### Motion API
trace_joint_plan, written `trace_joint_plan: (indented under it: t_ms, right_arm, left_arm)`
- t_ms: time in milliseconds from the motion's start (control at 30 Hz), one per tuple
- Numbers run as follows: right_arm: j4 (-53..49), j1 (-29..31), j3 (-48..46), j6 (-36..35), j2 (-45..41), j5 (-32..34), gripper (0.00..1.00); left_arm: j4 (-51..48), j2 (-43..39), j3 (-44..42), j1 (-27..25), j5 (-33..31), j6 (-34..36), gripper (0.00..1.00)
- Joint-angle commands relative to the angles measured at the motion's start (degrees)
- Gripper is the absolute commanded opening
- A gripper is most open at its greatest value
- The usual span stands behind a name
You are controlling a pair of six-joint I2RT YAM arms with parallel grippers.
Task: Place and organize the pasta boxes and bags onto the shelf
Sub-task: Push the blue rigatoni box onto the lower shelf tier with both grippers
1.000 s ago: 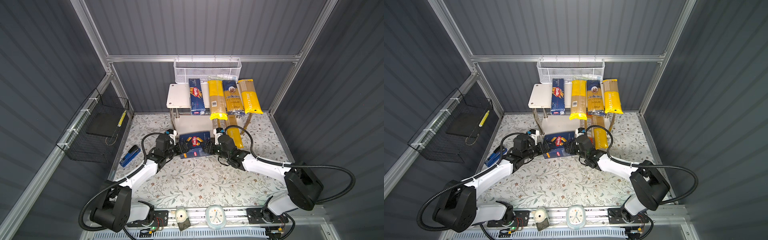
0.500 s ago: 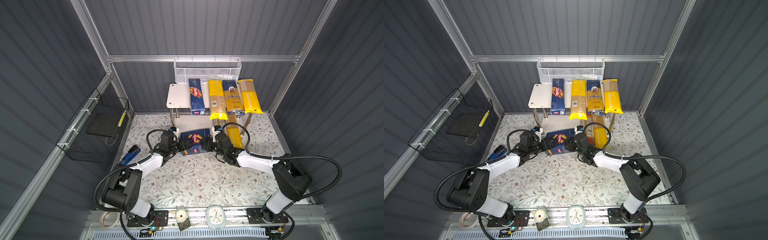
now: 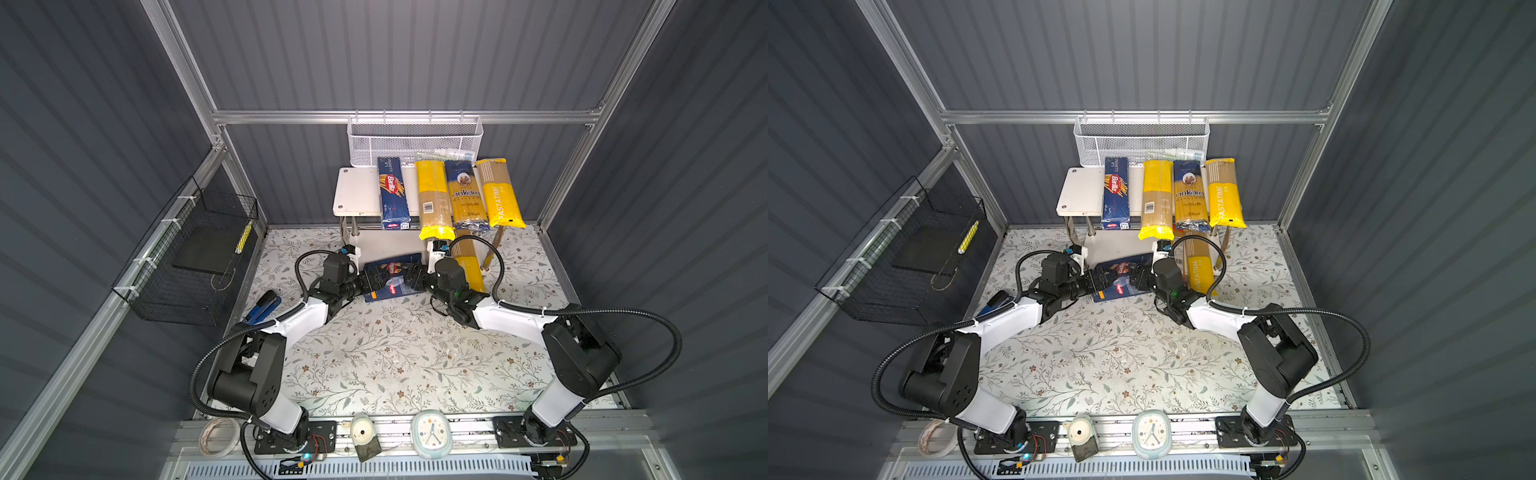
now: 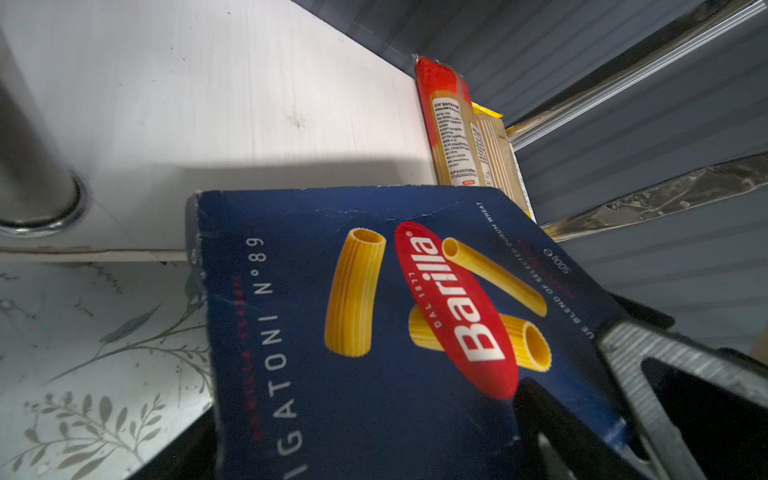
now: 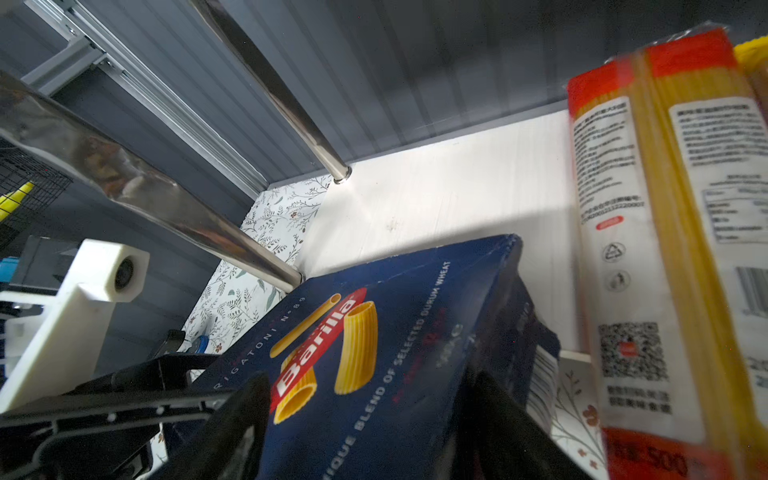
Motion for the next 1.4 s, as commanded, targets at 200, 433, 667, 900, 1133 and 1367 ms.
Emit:
trace_joint_plan:
  t_ms: [200, 433, 667, 900, 1133, 1367]
  right_arm:
    - [7.4, 3.0, 3.2, -0.5, 3.6, -12.8, 0.75]
    - [7.1, 3.8, 2.0, 0.2, 0.7, -14.4, 0.75]
    - [7.7, 4.9, 0.7, 0.4, -1.1, -13.9, 0.75]
    - [8.1, 5.3, -0.2, -0.4, -1.6, -11.6, 0.75]
    - [9.6, 4.8, 1.9, -0.9, 1.5, -9.9, 0.76]
    - [12.7, 1.9, 1.5, 1.4, 3.7, -8.7, 0.76]
  left_arm:
    - [15.2, 3.0, 8.4, -3.8, 14.1, 4.5, 0.97]
    - [10.7, -1.6, 7.5, -5.8, 13.5, 4.2, 0.97]
    - [5.8, -6.4, 5.8, -6.9, 11.4, 5.4, 0.98]
    - [4.0, -6.7, 6.8, -6.9, 9.3, 9.3, 0.99]
    - [7.1, -0.1, 10.5, -6.8, 8.2, 10.9, 0.99]
    - [7.6, 5.0, 13.4, -6.8, 4.9, 12.5, 0.99]
